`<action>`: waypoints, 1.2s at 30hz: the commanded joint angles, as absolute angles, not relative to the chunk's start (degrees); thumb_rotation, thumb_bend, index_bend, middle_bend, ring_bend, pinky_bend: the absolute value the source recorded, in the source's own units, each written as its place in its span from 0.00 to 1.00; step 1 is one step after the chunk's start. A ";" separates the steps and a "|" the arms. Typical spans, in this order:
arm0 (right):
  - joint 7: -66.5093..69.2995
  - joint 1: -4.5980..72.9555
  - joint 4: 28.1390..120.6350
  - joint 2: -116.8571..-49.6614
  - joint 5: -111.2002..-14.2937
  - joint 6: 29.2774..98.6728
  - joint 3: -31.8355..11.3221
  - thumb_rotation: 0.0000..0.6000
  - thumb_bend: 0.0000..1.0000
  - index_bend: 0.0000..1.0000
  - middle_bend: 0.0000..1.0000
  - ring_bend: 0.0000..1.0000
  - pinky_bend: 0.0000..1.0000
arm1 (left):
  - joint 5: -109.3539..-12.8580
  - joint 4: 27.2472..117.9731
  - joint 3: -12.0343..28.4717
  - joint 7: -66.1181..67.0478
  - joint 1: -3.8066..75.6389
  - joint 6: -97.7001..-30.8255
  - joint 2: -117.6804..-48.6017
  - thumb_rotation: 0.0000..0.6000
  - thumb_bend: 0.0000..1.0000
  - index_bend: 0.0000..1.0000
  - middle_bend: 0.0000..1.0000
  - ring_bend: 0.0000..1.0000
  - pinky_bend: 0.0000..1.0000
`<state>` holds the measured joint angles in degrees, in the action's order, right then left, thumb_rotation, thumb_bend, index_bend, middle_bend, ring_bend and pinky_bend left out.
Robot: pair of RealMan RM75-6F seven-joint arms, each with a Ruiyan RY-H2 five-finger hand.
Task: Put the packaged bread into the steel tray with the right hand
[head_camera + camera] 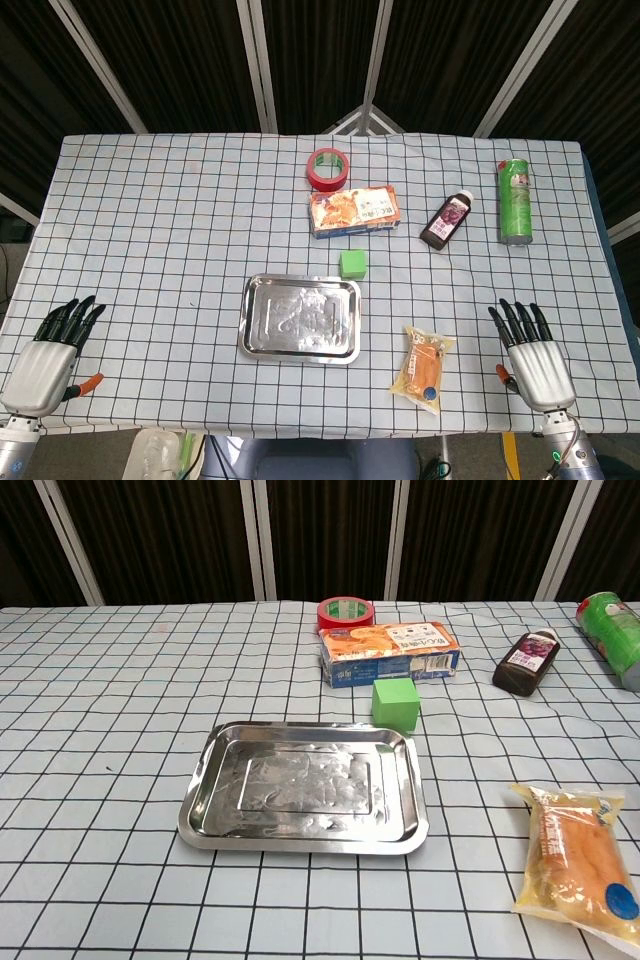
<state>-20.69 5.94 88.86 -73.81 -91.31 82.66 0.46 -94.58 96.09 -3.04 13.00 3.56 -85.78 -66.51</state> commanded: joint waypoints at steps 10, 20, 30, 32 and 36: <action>-11.80 8.81 92.75 -70.74 -96.55 74.99 6.28 1.00 0.31 0.00 0.00 0.00 0.05 | -95.53 97.44 -3.60 15.28 3.88 -85.03 -66.67 1.00 0.07 0.00 0.00 0.00 0.09; -14.47 13.69 94.53 -73.70 -94.40 64.89 5.82 1.00 0.31 0.00 0.00 0.00 0.05 | -95.07 96.48 -3.26 13.81 3.86 -85.29 -66.89 1.00 0.07 0.00 0.00 0.00 0.09; -18.53 16.16 93.89 -78.19 -88.51 61.11 2.35 1.00 0.31 0.00 0.00 0.00 0.06 | -95.05 96.35 -3.24 12.97 3.76 -85.57 -66.66 1.00 0.07 0.00 0.00 0.00 0.09; -19.13 16.61 93.68 -78.80 -87.63 60.44 2.07 1.00 0.31 0.00 0.00 0.00 0.13 | -94.92 96.33 -3.19 12.80 3.80 -85.49 -66.62 1.00 0.07 0.00 0.00 0.00 0.09; -20.39 17.19 93.83 -79.18 -86.04 59.09 2.17 1.00 0.31 0.07 0.09 0.06 0.41 | -94.83 96.32 -3.09 12.52 3.76 -85.68 -66.47 1.00 0.07 0.00 0.00 0.00 0.09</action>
